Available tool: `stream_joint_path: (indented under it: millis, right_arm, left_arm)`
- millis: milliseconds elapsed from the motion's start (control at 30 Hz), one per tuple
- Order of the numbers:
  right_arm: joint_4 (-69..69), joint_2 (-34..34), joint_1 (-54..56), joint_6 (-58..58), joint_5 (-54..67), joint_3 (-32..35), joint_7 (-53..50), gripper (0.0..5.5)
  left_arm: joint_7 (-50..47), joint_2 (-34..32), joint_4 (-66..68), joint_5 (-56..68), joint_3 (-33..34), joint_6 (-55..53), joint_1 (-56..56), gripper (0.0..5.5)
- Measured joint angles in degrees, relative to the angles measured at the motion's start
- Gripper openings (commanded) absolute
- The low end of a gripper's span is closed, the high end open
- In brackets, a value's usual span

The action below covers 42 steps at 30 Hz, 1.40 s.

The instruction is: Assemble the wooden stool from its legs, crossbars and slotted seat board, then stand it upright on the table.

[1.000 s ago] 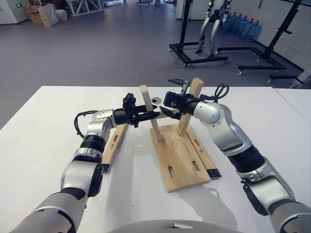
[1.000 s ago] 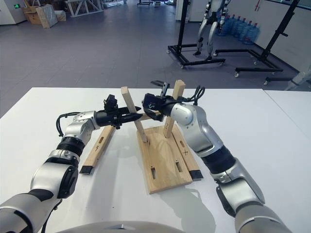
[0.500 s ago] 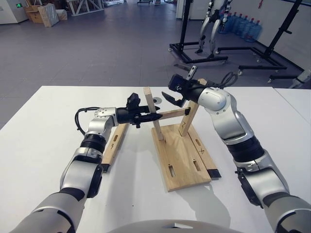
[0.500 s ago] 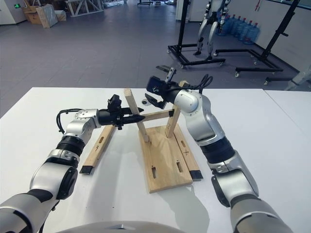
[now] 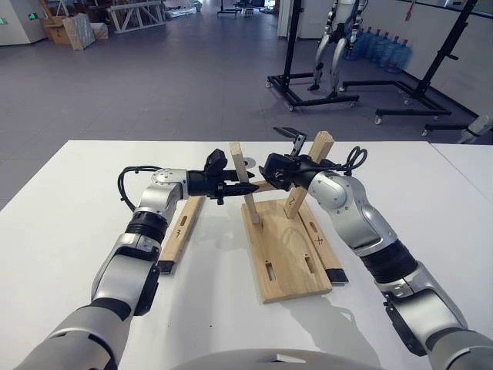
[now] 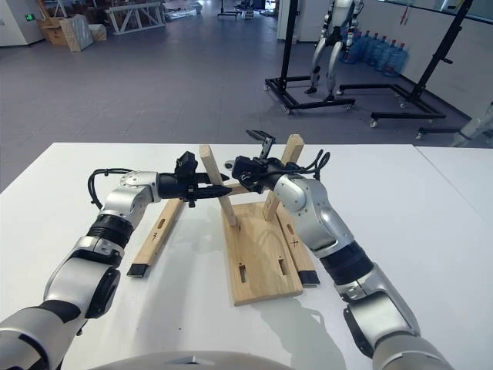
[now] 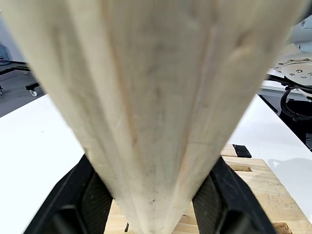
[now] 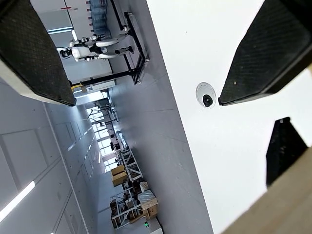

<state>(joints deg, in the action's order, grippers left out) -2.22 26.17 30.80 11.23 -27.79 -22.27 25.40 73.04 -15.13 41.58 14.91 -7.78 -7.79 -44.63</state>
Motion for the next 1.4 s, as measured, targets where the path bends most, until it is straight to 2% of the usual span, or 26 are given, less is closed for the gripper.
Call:
stream_joint_path:
  millis: [267, 500, 600, 767, 1000, 1033, 1400]
  right_arm:
    - [-3.7, -2.3, 6.0, 10.6, 8.4, 6.3, 8.0, 5.4]
    - [-4.3, -0.3, -0.7, 3.0, 3.7, 0.5, 4.4, 5.4]
    - [-2.8, -0.4, -1.3, 0.6, 3.2, 0.2, 2.5, 5.4]
    - [-2.3, -5.7, 0.6, 9.3, 11.3, 6.7, 4.1, 5.4]
    - [-5.0, -6.9, 3.8, 16.0, 15.9, 9.4, 5.5, 5.4]
    - [-5.0, -7.0, 3.8, 16.3, 16.3, 9.4, 5.6, 5.4]
    - [-5.0, -8.4, 3.8, 19.5, 18.3, 9.3, 4.8, 5.4]
  left_arm:
    - [-0.1, 0.0, -1.8, 1.0, 0.4, -1.8, 0.0, 2.02]
    - [-0.4, 0.0, -1.3, 1.1, 0.7, -2.1, 0.3, 2.02]
    - [-1.2, 0.1, -0.8, 1.0, 0.7, -2.1, 0.5, 2.02]
    - [-1.2, 0.0, -2.1, 1.9, 1.2, -2.9, 0.8, 2.02]
    - [-2.0, 0.1, -3.3, 2.1, 1.1, -3.4, 1.4, 2.02]
    - [-2.2, 0.2, -3.3, 2.1, 1.3, -3.6, 1.4, 2.37]
    - [-4.3, 1.0, -4.1, 2.4, 2.5, -6.1, 3.2, 4.1]
